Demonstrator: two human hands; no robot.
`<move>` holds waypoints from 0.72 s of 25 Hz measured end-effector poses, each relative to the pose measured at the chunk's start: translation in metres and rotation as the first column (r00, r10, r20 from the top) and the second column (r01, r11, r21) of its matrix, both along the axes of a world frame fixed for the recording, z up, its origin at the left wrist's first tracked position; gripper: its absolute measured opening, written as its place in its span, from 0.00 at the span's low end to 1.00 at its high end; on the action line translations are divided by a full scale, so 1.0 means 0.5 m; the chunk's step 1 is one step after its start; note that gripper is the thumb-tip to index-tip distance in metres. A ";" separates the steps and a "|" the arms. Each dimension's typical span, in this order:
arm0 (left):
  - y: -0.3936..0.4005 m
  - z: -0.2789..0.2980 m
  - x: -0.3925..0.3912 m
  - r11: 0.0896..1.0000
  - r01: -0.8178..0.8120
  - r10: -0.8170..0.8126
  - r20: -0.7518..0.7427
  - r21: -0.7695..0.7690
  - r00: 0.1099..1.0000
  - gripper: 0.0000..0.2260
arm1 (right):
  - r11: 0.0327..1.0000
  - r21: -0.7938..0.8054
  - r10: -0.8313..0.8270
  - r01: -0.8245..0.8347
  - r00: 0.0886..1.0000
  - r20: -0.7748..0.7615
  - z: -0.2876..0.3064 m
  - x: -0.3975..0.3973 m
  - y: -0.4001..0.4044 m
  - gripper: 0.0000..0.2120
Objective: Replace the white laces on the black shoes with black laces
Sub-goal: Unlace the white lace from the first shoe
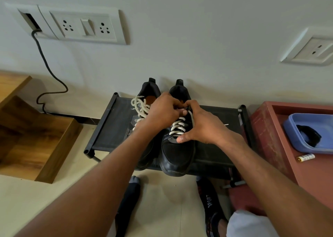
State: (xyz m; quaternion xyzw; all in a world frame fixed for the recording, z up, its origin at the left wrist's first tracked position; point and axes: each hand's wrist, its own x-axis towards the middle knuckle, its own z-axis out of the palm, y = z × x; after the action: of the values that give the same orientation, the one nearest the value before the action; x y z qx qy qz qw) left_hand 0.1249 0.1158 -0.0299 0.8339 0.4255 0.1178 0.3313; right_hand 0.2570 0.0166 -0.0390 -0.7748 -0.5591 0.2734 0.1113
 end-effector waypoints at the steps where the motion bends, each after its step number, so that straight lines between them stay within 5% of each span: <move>1: -0.004 -0.002 0.007 1.000 -0.007 0.008 -0.011 0.011 1.000 0.07 | 1.000 -0.001 0.000 0.000 1.000 0.003 0.001 0.001 0.000 0.53; 5: 0.003 -0.015 0.007 0.963 -0.183 0.208 0.116 -0.198 0.971 0.02 | 1.000 0.015 0.001 -0.001 1.000 0.000 0.003 0.000 -0.001 0.52; 10: -0.011 0.000 0.004 0.795 -0.280 0.493 0.304 -0.539 0.815 0.07 | 1.000 -0.006 -0.001 0.001 1.000 -0.019 0.006 0.005 0.002 0.53; 12: -0.007 -0.004 0.007 0.867 -0.290 0.424 0.295 -0.406 0.856 0.06 | 1.000 -0.013 0.000 -0.001 1.000 -0.022 0.005 0.007 0.003 0.54; 15: 0.001 -0.018 0.007 0.981 -0.149 0.148 0.018 0.123 0.989 0.09 | 1.000 -0.008 0.001 -0.001 1.000 -0.011 0.000 0.003 0.005 0.56; 18: 0.002 -0.017 0.012 0.976 -0.076 0.080 -0.008 0.203 0.997 0.06 | 1.000 -0.016 0.013 -0.013 1.000 -0.006 0.001 0.000 0.005 0.58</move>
State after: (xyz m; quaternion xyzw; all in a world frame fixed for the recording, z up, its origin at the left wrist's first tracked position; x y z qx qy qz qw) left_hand 0.1308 0.1169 -0.0384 0.8469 0.4464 0.1665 0.2363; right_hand 0.2567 0.0189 -0.0385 -0.7711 -0.5618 0.2808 0.1048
